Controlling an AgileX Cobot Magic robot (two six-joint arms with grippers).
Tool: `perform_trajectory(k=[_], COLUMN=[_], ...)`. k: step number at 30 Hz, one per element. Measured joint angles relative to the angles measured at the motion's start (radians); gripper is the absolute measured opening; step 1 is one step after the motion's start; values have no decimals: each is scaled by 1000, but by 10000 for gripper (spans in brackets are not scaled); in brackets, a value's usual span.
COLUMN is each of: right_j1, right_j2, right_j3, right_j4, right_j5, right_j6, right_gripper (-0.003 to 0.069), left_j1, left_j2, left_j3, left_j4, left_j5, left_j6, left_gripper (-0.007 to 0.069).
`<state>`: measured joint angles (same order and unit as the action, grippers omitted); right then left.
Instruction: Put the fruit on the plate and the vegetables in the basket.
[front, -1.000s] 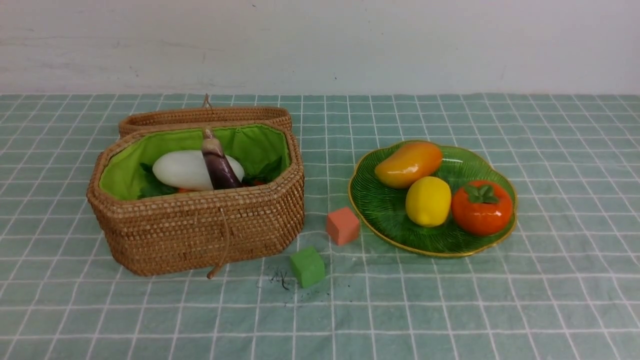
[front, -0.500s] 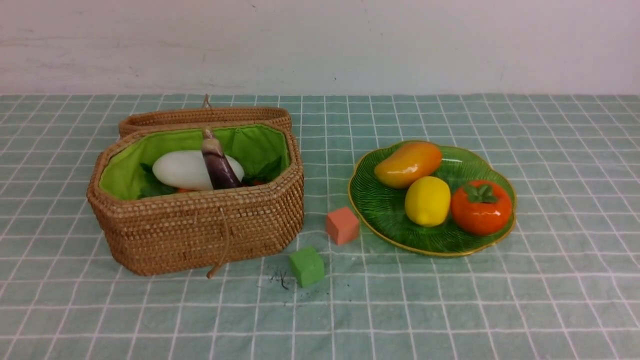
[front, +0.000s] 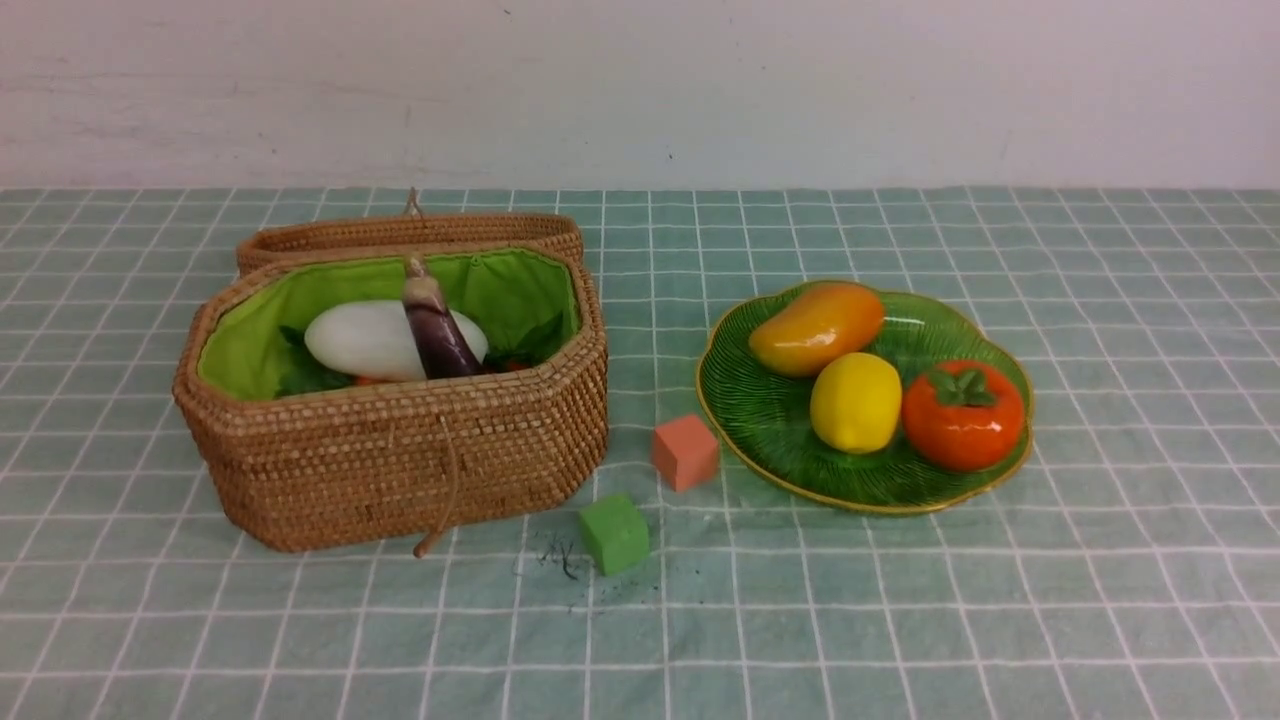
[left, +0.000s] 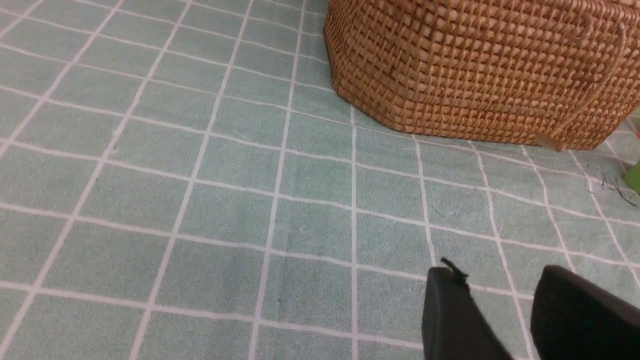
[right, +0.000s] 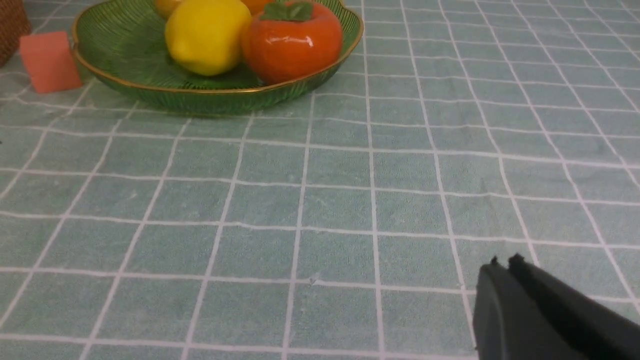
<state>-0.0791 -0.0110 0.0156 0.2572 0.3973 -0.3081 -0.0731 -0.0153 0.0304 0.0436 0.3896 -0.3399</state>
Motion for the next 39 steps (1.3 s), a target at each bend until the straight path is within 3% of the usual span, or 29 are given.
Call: perform_trajectory(k=[39], right_j1=[0], right_j2=[0], right_j3=[0], right_j4=[4], right_j5=[-1], right_j6=[1], right_gripper=[35], left_j1=[0], left_j2=[0], left_j3=[0], left_j4=[0], left_j5=[0], left_j6=[0], left_gripper=[239])
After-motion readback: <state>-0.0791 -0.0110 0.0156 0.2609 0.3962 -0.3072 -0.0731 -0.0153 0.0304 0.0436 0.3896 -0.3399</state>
